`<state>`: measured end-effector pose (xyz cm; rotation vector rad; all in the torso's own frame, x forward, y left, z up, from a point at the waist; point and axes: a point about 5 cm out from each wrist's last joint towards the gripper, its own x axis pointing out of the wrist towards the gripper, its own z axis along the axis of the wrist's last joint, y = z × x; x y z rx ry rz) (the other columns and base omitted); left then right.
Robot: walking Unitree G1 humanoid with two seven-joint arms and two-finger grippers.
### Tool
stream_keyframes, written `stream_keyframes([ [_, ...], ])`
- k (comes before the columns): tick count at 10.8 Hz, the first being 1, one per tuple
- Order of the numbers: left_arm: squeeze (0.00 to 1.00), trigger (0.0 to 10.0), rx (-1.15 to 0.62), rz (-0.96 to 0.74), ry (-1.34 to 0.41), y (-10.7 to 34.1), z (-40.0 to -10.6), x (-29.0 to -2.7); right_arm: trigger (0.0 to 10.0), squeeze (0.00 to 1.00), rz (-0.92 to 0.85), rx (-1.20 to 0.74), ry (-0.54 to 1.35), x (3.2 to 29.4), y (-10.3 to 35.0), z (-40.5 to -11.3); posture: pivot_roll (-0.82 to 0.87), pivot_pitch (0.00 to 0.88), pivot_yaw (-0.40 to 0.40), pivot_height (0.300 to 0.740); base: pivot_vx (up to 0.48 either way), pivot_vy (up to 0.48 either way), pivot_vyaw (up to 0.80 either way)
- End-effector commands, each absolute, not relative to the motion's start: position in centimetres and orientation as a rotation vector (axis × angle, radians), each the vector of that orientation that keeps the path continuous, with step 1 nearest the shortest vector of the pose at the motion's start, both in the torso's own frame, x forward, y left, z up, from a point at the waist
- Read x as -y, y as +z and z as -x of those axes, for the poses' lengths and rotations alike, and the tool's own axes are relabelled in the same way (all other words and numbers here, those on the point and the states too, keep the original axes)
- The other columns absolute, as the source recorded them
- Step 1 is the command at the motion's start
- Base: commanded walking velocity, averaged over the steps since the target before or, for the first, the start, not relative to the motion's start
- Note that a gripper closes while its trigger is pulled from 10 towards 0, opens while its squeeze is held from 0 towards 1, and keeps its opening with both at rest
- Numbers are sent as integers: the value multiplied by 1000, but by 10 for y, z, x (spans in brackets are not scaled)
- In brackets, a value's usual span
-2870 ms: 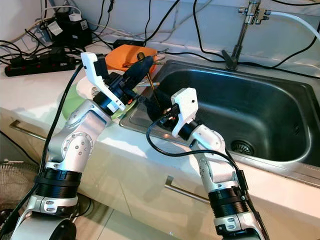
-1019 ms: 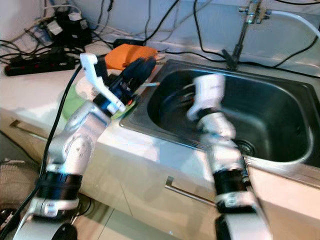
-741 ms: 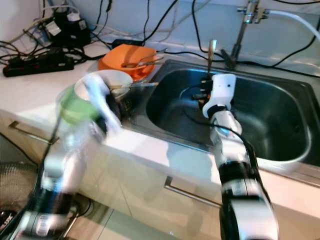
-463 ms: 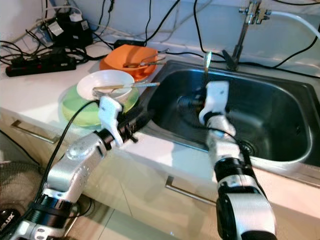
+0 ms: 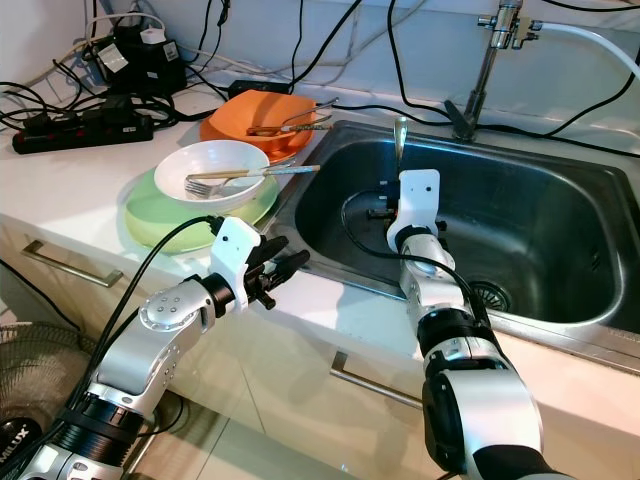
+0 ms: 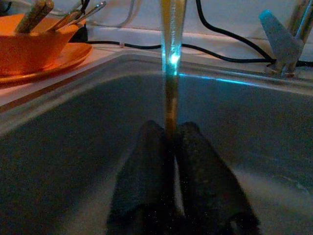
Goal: Kitchen organization
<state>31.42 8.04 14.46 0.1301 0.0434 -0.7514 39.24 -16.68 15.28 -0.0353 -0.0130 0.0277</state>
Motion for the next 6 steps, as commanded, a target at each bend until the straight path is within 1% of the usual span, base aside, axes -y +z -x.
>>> stream_keyframes([
  [1, 0, 10000, -78, -152, -748, 137, -312, -83, 10000, 1000, 24, 40, 22, 165, 161, -396, 185, 18, 51, 740, 0, 0, 0],
  [5, 0, 10000, -69, -155, -744, 139, -313, -83, 10000, 1000, 22, 56, 19, 164, 164, -397, 184, 8, 50, 740, 0, 0, 0],
  [6, 0, 10000, -30, -145, -727, 145, -315, -82, 10000, 408, 34, 84, 29, 163, 168, -397, 181, 4, 50, 740, 0, 0, 0],
])
